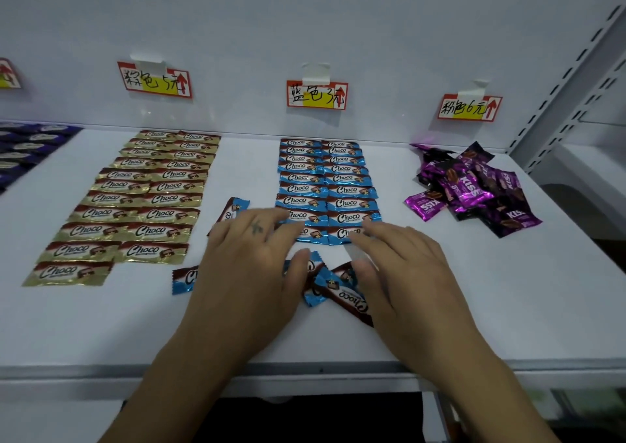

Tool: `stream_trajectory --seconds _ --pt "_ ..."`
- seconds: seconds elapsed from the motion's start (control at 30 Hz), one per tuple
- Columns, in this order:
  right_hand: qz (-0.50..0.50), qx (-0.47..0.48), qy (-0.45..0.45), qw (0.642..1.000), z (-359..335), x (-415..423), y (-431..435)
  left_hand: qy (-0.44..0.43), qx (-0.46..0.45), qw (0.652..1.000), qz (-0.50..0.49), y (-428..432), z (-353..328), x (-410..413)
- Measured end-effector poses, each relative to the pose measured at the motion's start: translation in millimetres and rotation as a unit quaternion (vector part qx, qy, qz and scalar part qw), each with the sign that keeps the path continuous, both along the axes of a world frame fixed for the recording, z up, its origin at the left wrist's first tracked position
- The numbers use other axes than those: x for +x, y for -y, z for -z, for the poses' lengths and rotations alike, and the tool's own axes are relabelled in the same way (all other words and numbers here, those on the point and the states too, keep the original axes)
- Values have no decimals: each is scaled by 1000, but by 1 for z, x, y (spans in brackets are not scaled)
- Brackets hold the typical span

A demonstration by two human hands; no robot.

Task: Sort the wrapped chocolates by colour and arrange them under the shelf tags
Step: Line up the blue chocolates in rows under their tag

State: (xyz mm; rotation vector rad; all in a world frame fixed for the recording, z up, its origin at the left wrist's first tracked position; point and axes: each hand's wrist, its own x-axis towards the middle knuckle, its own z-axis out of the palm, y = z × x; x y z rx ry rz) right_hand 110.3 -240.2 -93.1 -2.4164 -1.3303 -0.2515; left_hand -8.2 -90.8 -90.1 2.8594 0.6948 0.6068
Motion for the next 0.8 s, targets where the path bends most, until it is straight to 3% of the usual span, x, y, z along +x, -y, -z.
stream_trajectory --seconds 0.1,0.23,0.47,0.8 --pt "-7 23 9 1000 -8 4 7 23 -16 999 -37 -7 -8 -12" --pt "-18 62 11 998 -17 -5 16 27 -10 999 -15 -7 -1 -30" --pt "-41 -40 9 998 -11 -22 6 -61 7 998 -10 -1 4 -36" --pt "-76 -53 -71 993 -19 -16 11 -28 -33 998 33 4 -1 -48"
